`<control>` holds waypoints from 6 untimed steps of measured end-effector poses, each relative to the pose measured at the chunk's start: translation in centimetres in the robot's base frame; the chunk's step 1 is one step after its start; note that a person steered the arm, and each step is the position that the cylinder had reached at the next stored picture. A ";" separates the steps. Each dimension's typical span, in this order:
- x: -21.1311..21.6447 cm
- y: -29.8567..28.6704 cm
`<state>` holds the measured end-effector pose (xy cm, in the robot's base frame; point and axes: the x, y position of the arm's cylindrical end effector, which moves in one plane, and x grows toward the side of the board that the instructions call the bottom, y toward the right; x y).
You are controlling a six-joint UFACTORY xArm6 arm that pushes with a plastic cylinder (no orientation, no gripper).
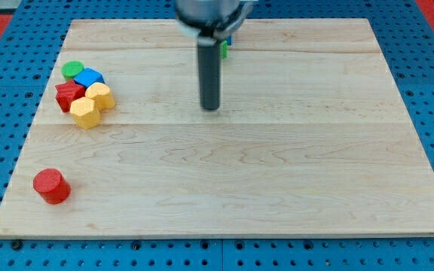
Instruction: Nudge the red star a bit right
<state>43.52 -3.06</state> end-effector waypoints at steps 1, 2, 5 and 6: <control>3.6 -7.9; 3.6 -17.1; -3.3 -24.7; -5.5 -23.1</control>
